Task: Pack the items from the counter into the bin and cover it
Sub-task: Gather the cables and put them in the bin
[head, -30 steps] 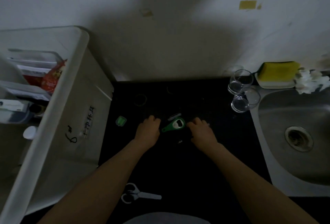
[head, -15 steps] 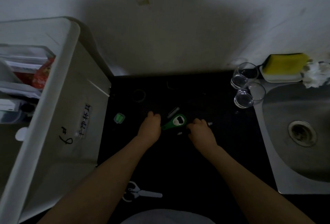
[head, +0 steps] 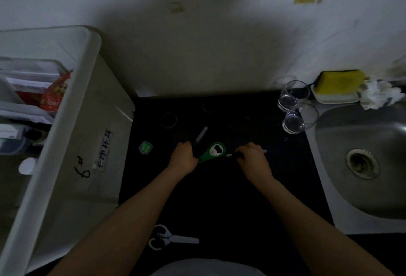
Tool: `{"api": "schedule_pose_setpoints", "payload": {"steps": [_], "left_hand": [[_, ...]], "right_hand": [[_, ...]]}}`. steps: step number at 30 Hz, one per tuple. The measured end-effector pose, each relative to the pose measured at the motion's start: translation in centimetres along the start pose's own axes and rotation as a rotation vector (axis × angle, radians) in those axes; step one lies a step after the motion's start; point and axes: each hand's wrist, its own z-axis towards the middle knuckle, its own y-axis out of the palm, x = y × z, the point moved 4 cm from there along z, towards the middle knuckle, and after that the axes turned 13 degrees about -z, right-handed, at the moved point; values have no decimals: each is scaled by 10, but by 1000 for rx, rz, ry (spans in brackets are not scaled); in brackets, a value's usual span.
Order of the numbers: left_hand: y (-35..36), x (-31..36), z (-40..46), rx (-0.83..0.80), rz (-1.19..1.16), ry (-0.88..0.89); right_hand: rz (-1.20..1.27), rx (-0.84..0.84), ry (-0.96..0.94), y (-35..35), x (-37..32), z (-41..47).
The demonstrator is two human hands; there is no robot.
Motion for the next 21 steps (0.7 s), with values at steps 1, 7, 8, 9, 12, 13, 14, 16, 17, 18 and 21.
{"api": "schedule_pose_setpoints", "payload": {"steps": [1,7,8,9,12,13,14,16,17,18,21], "left_hand": [[-1,2,-2,-6,-79,9],[2,18,-9,-197,-383,7],[3,21,-11,-234,-421,-6],[3,23,-13,-261,-444,-13],[2,26,-20,-334,-569,-69],[2,26,-22,-366,-646,-108],[2,25,-24,-396,-721,-149],[0,25,-28,-436,-830,-238],[-3,25,-30,-441,-865,-278],[-5,24,-30,-432,-896,-308],[-13,23,-26,-345,-1053,-380]], "right_hand": [[27,16,-1,-2,-1,2],[72,9,-77,-11,-19,15],[64,31,-93,-13,-21,17],[55,51,-100,-14,-24,19],[50,103,-109,-19,-30,19],[61,124,-115,-21,-31,19],[77,142,-116,-22,-32,18],[128,150,-87,-25,-32,15],[161,146,-63,-25,-32,14],[185,150,-45,-26,-31,13],[159,193,-61,-30,-32,13]]}}
